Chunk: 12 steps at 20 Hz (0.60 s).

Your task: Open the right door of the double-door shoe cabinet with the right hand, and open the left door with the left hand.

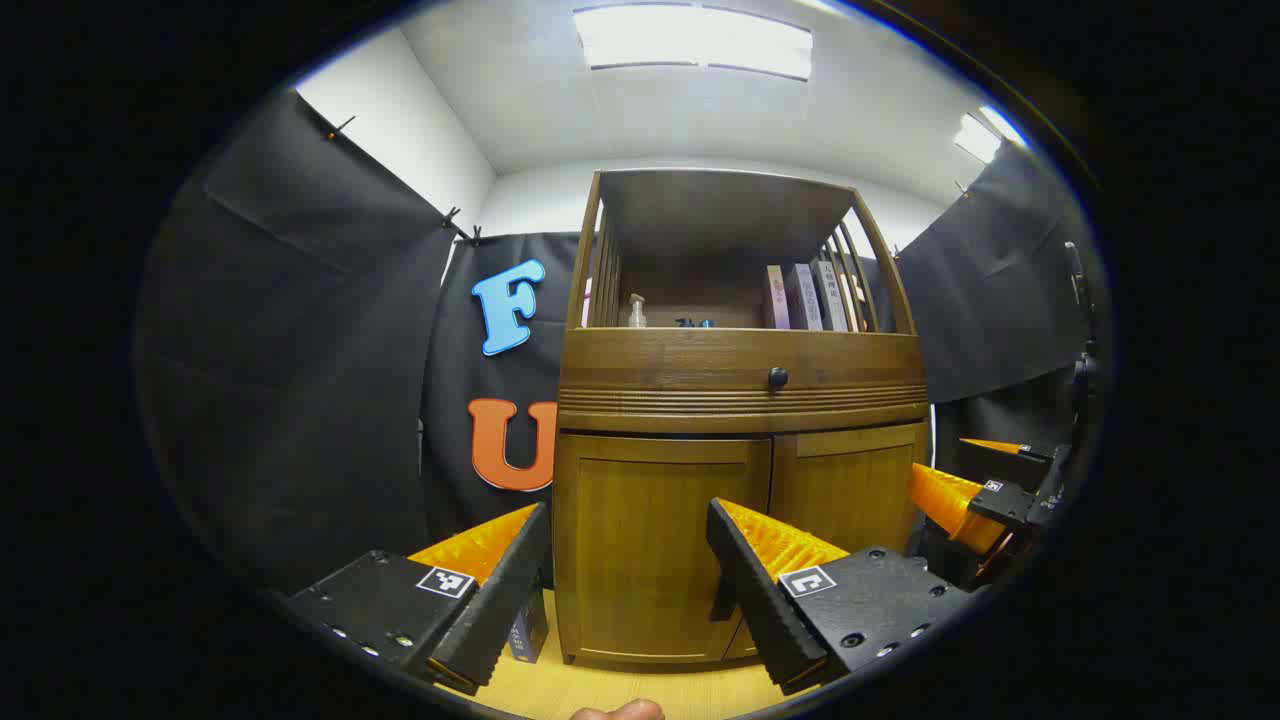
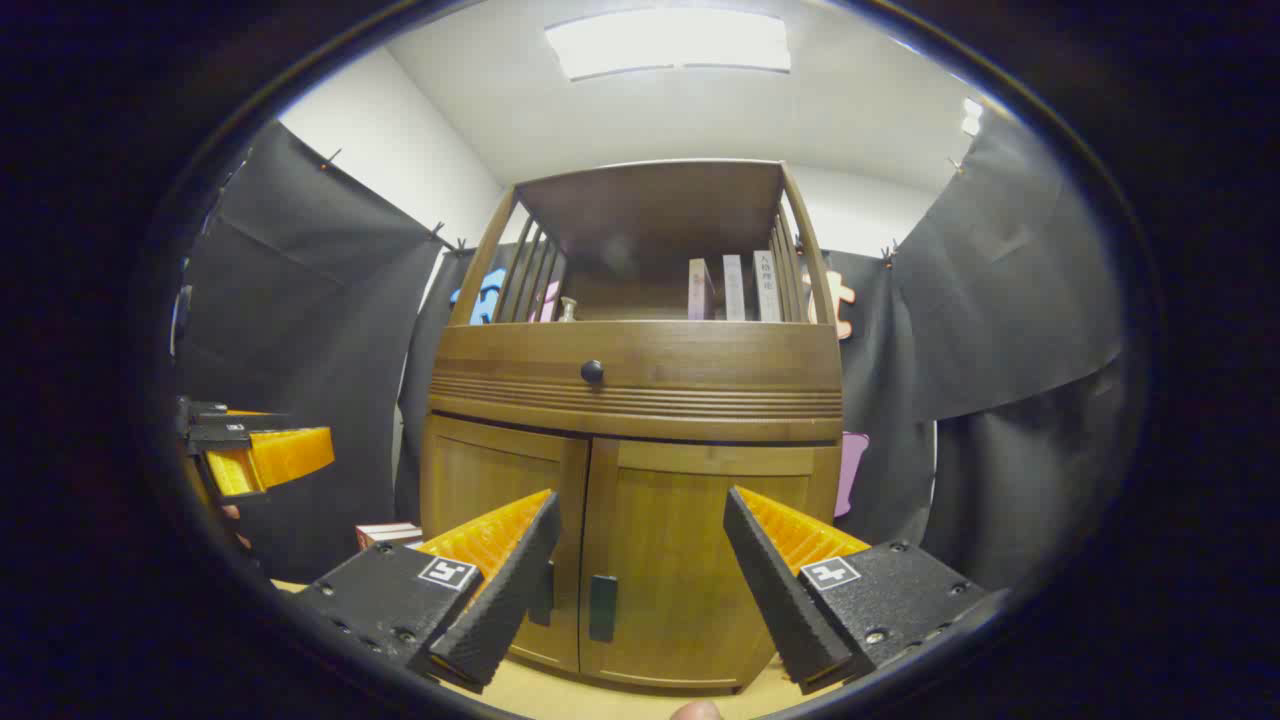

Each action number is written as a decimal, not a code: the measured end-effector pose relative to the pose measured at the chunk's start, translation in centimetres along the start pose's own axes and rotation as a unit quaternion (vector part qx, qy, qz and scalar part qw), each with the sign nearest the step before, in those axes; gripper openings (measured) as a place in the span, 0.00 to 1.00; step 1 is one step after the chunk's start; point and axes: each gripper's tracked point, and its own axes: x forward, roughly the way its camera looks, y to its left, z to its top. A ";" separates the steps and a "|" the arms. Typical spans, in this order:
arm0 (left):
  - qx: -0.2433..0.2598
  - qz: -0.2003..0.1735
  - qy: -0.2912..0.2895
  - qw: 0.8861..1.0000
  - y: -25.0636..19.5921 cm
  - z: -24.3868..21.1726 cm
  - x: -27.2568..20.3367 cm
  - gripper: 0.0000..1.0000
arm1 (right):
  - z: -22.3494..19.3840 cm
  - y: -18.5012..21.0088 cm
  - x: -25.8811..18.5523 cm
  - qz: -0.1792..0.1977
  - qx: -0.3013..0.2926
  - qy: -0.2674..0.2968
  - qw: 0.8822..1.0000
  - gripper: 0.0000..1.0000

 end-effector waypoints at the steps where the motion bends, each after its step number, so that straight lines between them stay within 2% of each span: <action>1: 0.000 -0.002 0.001 1.000 -0.1 0.0 0.3 1.00 | -0.1 -0.4 0.0 -0.004 0.001 0.003 1.000 1.00; 2: -0.002 -0.007 0.000 1.000 -0.3 0.0 0.4 1.00 | -0.2 -0.7 0.0 -0.008 0.003 0.004 1.000 1.00; 3: -0.004 -0.012 0.000 1.000 -0.5 0.0 0.7 0.95 | -0.2 -0.9 -0.2 -0.013 0.004 0.003 1.000 1.00; 4: -0.006 -0.016 0.001 1.000 -0.6 -0.1 0.9 1.00 | -0.3 -1.0 -0.2 -0.016 0.004 0.005 1.000 1.00; 10: -0.009 -0.028 0.010 1.000 -0.8 -1.0 2.1 1.00 | -1.5 -1.1 0.1 -0.022 0.001 0.034 0.999 1.00; 11: -0.008 -0.028 0.009 1.000 -0.6 -0.9 2.2 0.95 | -1.7 -1.0 0.3 -0.023 0.001 0.037 0.999 1.00; 12: -0.007 -0.028 0.006 1.000 -0.5 -0.8 2.3 0.95 | -1.9 -0.9 0.5 -0.024 0.002 0.039 0.999 1.00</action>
